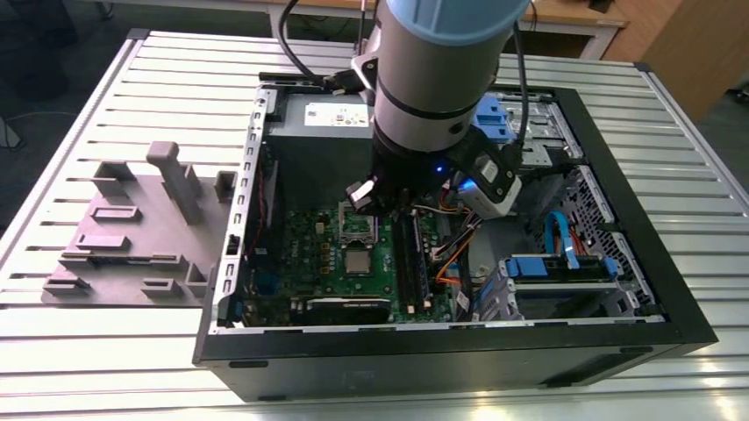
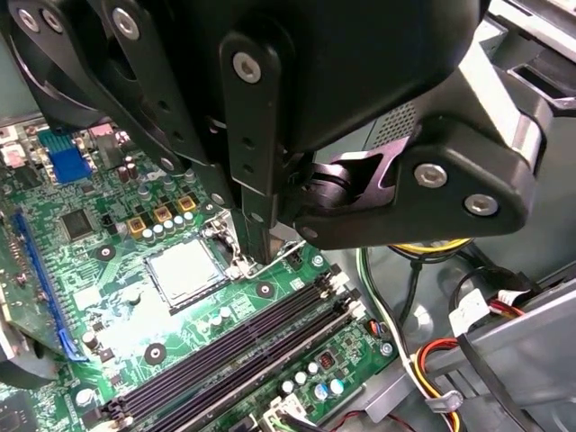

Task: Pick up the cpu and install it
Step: 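Close the cpu cover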

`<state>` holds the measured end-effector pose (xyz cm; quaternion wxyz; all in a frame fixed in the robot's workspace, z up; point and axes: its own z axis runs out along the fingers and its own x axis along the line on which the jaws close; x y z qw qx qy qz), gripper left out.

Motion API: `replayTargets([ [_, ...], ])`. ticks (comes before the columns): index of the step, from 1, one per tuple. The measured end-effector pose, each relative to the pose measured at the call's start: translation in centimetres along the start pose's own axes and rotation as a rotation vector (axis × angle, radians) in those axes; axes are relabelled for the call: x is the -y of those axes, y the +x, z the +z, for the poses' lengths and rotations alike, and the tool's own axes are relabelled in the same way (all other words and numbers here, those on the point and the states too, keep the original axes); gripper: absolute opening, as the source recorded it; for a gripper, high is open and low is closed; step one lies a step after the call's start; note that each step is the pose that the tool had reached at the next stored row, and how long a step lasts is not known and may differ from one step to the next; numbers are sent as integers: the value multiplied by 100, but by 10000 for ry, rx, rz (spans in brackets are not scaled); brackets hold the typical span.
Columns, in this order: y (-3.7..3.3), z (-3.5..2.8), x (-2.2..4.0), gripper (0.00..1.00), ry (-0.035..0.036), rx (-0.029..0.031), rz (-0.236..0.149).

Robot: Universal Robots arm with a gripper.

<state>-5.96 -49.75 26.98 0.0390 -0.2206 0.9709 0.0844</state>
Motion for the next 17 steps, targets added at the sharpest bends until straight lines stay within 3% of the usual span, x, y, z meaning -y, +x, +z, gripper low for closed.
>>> replayTargets([
  [2, 0, 3, 0, 10, 1, -1, -1],
  [8, 6, 99, 2, 10, 32, -14, 9],
  [11, 2, 107, -7, 10, 42, -18, 9],
  [15, -14, 162, -45, 10, 144, -53, 75],
  [17, -29, 202, -77, 10, 151, -52, 98],
])
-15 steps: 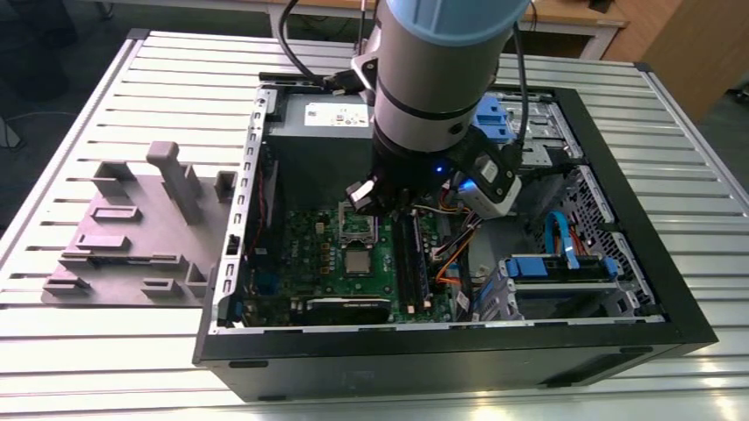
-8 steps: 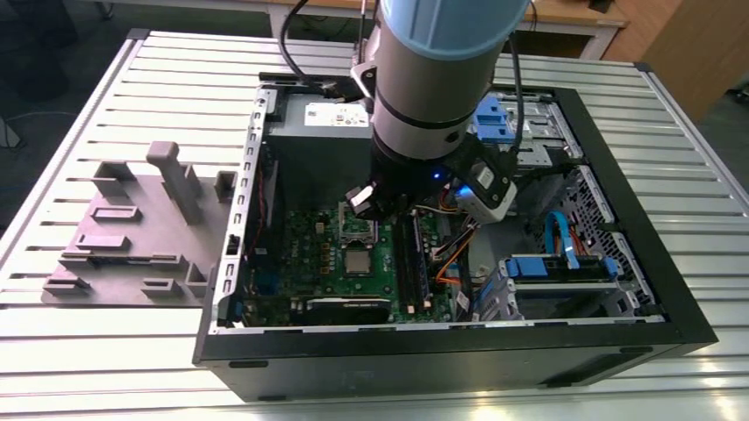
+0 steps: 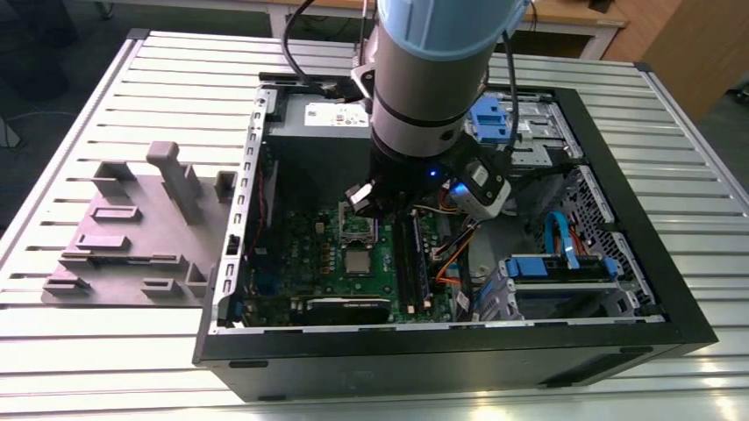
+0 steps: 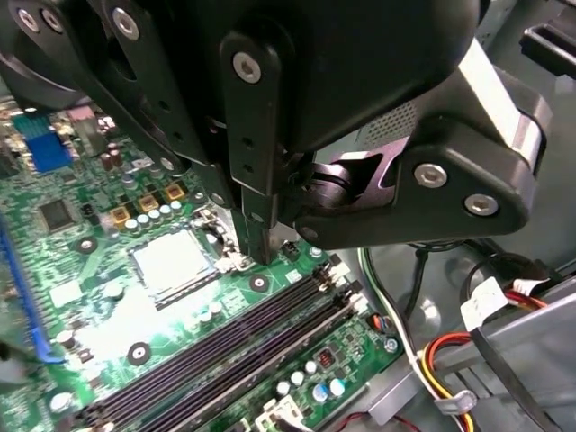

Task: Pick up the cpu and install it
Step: 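Close the cpu cover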

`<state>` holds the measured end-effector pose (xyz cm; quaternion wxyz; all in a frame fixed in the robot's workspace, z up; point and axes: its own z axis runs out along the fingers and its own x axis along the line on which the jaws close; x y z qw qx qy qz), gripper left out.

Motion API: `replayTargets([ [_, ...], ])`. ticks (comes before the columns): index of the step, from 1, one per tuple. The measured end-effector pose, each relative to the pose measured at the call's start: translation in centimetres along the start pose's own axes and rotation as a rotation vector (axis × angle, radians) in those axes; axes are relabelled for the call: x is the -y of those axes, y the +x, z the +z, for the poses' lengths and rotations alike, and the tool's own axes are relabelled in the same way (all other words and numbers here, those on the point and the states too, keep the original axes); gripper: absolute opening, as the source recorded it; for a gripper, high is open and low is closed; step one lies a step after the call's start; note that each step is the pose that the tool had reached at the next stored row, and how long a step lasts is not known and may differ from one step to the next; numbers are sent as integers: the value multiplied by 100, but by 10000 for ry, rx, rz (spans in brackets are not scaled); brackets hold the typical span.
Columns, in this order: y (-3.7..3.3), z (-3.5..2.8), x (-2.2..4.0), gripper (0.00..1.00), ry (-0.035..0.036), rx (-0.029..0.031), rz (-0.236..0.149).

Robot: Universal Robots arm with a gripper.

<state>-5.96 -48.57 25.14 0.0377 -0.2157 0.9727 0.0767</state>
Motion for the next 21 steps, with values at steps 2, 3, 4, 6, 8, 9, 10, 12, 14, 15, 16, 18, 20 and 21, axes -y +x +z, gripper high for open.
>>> replayTargets([
  [2, -12, 22, -28, 10, 1, -1, 3],
  [3, -18, 34, -42, 10, 1, 0, 4],
  [4, -25, 50, -60, 10, 2, 0, 5],
  [6, -38, 95, -95, 10, 1, 2, 10],
  [8, -45, 137, -131, 10, 2, 3, 23],
  [9, -43, 156, -145, 10, 1, 5, 28],
  [10, -34, 163, -153, 10, 4, 6, 28],
  [12, -26, 163, -157, 10, 6, 10, 27],
  [14, -26, 163, -157, 10, 6, 10, 26],
  [15, -24, 169, -157, 10, 10, 9, 27],
  [16, -22, 185, -155, 10, 12, 8, 26],
  [18, -17, 220, -151, 10, 23, 3, 27],
  [20, -15, 238, -149, 10, 51, -11, 28],
  [21, -14, 240, -148, 10, 60, -18, 16],
])
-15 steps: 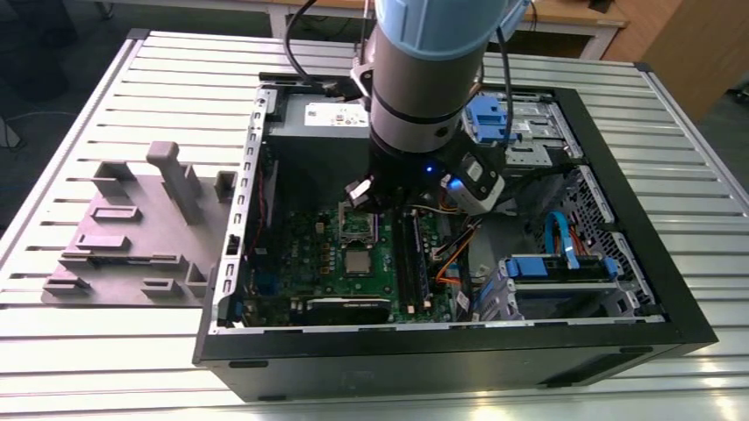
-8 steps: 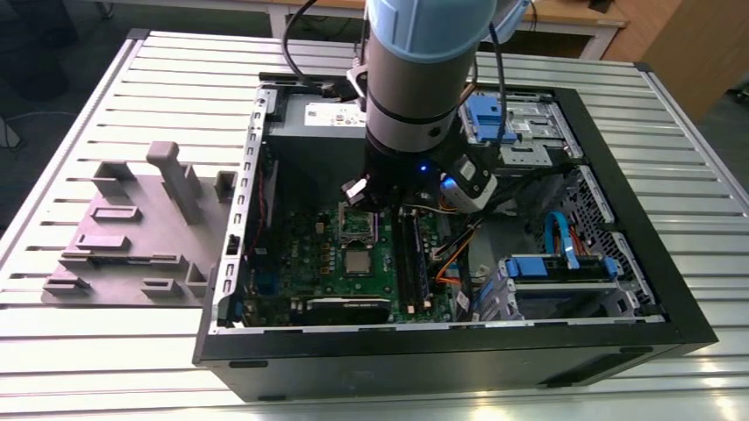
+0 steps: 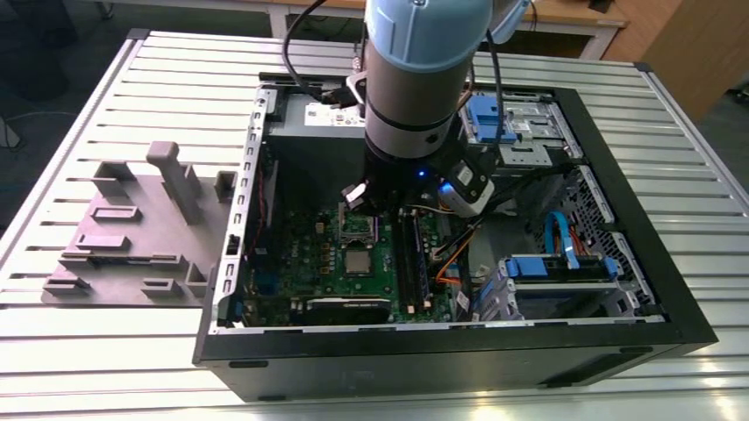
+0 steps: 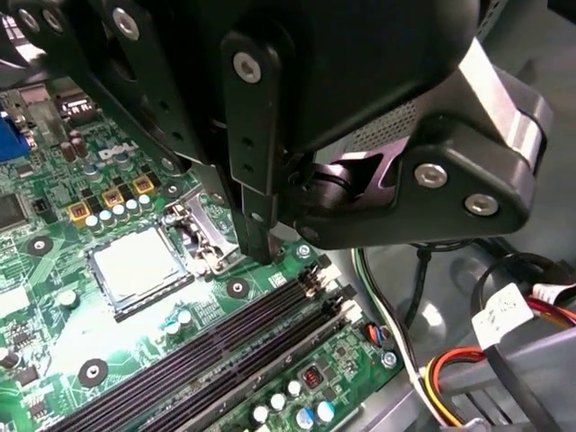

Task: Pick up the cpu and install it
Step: 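Close the cpu cover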

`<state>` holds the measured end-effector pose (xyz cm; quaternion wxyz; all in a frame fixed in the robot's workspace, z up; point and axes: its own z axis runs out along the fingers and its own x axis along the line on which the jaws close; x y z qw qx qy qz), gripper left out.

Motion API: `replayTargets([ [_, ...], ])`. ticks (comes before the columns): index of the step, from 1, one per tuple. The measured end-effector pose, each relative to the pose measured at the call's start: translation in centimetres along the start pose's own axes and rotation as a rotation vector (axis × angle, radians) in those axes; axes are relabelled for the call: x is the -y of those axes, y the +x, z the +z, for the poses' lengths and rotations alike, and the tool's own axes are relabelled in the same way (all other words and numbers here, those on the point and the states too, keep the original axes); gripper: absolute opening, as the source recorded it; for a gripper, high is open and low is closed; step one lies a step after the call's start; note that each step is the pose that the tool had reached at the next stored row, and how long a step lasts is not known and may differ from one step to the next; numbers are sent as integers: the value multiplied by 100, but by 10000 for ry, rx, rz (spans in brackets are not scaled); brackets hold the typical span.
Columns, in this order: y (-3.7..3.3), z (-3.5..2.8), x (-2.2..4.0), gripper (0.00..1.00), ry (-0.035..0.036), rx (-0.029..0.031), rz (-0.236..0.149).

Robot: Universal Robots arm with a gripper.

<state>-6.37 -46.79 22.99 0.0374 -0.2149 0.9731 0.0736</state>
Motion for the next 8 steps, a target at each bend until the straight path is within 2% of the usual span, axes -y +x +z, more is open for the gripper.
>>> replayTargets([
  [4, 3, 28, 3, 10, -60, -72, -567],
  [8, 3, 34, 4, 10, -74, -79, -643],
])
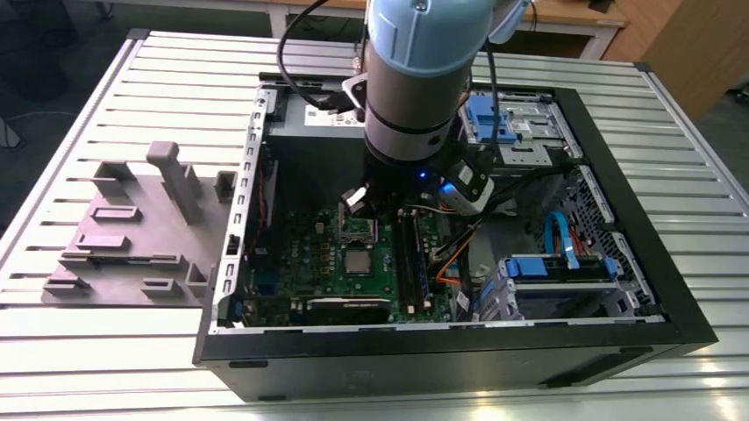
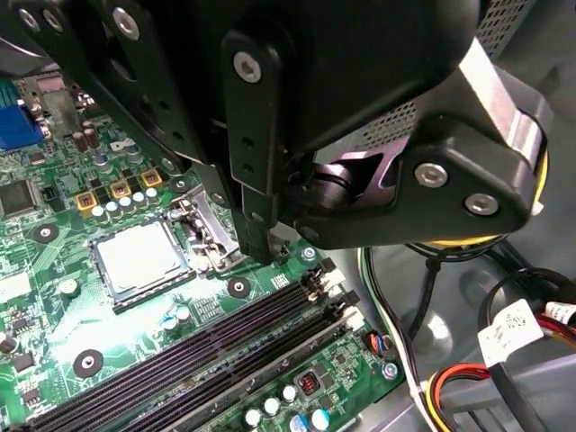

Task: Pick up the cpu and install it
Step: 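Close the cpu cover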

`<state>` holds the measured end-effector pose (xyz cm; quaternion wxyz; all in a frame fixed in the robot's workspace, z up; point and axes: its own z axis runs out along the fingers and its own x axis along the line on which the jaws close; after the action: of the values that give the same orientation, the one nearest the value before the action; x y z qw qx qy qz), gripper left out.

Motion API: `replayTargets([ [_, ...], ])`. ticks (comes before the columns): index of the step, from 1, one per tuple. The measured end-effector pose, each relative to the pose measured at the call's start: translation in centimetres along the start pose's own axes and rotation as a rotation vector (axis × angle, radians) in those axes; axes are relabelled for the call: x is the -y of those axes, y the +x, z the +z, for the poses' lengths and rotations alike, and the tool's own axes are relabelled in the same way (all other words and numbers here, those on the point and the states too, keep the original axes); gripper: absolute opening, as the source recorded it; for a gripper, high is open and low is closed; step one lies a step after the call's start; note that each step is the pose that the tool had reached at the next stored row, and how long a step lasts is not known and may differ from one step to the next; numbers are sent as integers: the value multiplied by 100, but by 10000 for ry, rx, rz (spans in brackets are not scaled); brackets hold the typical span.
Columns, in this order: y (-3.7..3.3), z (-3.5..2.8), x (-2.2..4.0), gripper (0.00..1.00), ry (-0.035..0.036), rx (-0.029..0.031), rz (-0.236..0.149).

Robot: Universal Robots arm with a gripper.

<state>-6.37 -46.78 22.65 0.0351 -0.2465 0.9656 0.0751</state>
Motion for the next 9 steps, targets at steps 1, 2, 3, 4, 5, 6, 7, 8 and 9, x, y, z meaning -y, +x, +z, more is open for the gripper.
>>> replayTargets([
  [1, 0, 14, 0, 10, -22, 14, 1],
  [2, 0, 32, -1, 10, -35, 21, 3],
  [3, -1, 51, -4, 10, -41, 25, 5],
  [4, -3, 69, -8, 10, -47, 28, 10],
  [5, -6, 82, -15, 10, -56, 34, 17],
  [6, -10, 87, -23, 10, -59, 37, 22],
  [7, -15, 93, -32, 10, -62, 39, 27],
  [8, -21, 101, -43, 10, -62, 41, 32],
  [9, -24, 112, -52, 10, -63, 42, 36],
])
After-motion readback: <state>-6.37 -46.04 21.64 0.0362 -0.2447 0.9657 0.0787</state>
